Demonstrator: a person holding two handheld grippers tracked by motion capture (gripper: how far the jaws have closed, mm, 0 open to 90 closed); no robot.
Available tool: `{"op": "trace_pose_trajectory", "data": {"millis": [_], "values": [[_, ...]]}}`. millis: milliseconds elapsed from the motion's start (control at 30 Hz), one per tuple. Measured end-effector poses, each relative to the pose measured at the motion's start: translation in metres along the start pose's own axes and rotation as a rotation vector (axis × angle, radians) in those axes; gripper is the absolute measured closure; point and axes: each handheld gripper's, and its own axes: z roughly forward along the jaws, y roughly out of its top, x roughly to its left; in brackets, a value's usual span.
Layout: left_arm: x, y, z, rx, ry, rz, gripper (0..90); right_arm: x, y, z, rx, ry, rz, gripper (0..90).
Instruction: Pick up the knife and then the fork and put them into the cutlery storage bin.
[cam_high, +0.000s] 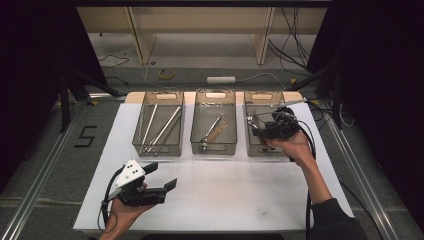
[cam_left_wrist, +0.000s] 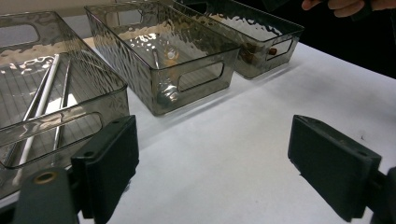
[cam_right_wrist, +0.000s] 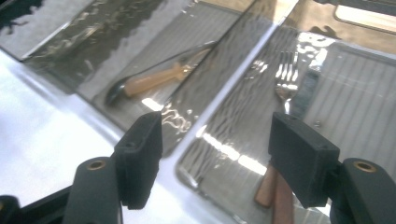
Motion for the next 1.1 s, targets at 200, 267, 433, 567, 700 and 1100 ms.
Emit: {"op": "trace_pose_trajectory", "data": {"millis": [200, 267, 433, 567, 700, 1100], "values": [[-0.001, 0.000, 0.000, -0.004, -0.009, -0.012, 15.8, 0.008, -0.012, -0.008, -0.035, 0.015, -0.017, 34.3], [0.000, 0.000, 0.000, -0.005, -0.010, -0.014, 15.8, 0.010, -0.015, -0.011, -0.046, 0.018, -0.020, 33.9], [0.001, 0.000, -0.001, -0.006, -0.011, -0.019, 15.8, 0.019, -0.024, -0.016, -0.087, 0.035, -0.035, 32.5], [0.001, 0.000, -0.001, -0.004, -0.009, -0.018, 15.8, 0.027, -0.032, -0.017, -0.104, 0.051, -0.039, 31.8], [0.001, 0.000, -0.001, -0.004, -0.008, -0.018, 15.7, 0.033, -0.039, -0.016, -0.115, 0.063, -0.050, 30.4], [0.001, 0.001, 0.000, 0.000, -0.005, -0.016, 15.7, 0.047, -0.058, -0.019, -0.185, 0.114, -0.061, 26.9]]}}
